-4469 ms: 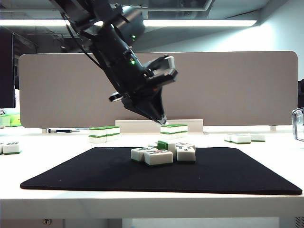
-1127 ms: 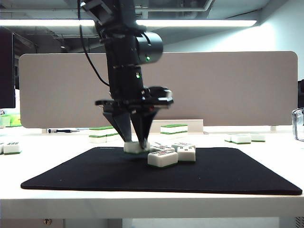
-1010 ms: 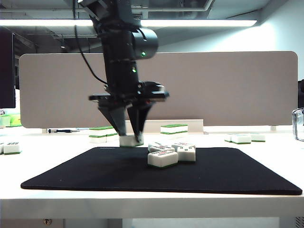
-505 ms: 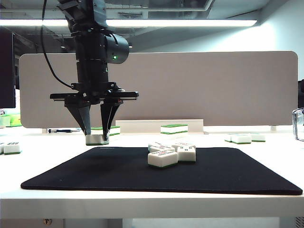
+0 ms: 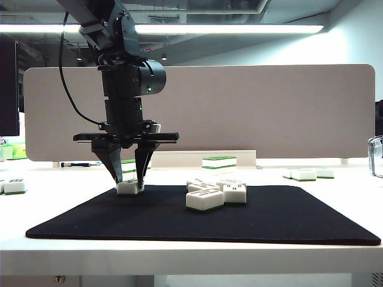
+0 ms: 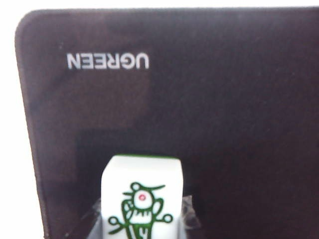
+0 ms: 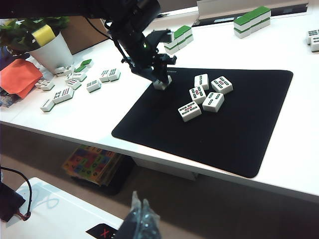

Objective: Align six mahjong tiles in a row on the table.

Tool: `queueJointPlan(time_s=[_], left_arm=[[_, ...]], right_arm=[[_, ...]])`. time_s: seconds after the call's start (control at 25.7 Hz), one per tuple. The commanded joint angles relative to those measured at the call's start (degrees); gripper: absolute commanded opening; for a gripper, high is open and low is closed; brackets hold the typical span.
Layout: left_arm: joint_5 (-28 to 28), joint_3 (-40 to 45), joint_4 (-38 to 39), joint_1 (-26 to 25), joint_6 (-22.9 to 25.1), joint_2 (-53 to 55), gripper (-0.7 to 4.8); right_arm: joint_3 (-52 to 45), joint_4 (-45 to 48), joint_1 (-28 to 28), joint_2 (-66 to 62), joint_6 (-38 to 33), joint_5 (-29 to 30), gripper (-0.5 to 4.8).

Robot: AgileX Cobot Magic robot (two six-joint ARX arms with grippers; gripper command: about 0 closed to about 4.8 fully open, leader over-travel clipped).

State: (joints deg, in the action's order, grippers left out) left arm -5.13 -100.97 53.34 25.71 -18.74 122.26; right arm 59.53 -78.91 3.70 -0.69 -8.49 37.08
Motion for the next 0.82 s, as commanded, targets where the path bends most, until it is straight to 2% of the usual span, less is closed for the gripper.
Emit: queueJointPlan(time_s=[0.04,0.16,0.19,0.23,0.27,0.39,0.51,0.66,0.82], left_arm=[[-0.2,-0.2,-0.3,-0.1,0.3,-0.1,1.47],[0.0,-0.2,-0.2,-0.1,0.3,-0.2,1.75],[0.0,-0.2,0.1,-0.1,0.3,-0.2,2.09],[0.2,-0.2,0.6,-0.1,0.2,-0.2,2.77],[0.5,-0.2,0.9,-0.1,0.1,-0.2,2.97],[3.0,-0.3,1.4,0.0,-0.2,-0.7,3.02],[3.2,-0.4,0.5,0.7,-0.3,-2.9,3.01],[3.2,-0.4,-4.4,2.7,-1.6,-6.1,3.01],[4.0,-0.3,-11.1,6.9,-1.7,-4.9,3.01]], right_arm=[[0.2,0.7,0.0,0.7,0.2,-0.1,-0.01],[0.2,0.7,0.0,0.7,0.2,-0.1,-0.01],[0.2,0.7,0.0,0.7,0.2,-0.1,-0.01],[0.2,0.7,0.0,0.7,0.2,-0.1,-0.01],[0.2,0.7,0.0,0.7,0.2,-0.1,-0.01],[0.2,0.7,0.0,0.7,0.2,-0.1,-0.01],[0.2,0.7,0.0,0.7,0.2,-0.1,-0.01],[0.2,0.7,0.0,0.7,0.2,-0.1,-0.01],[0.2,0.7,0.0,0.7,0.2,-0.1,-0.01]])
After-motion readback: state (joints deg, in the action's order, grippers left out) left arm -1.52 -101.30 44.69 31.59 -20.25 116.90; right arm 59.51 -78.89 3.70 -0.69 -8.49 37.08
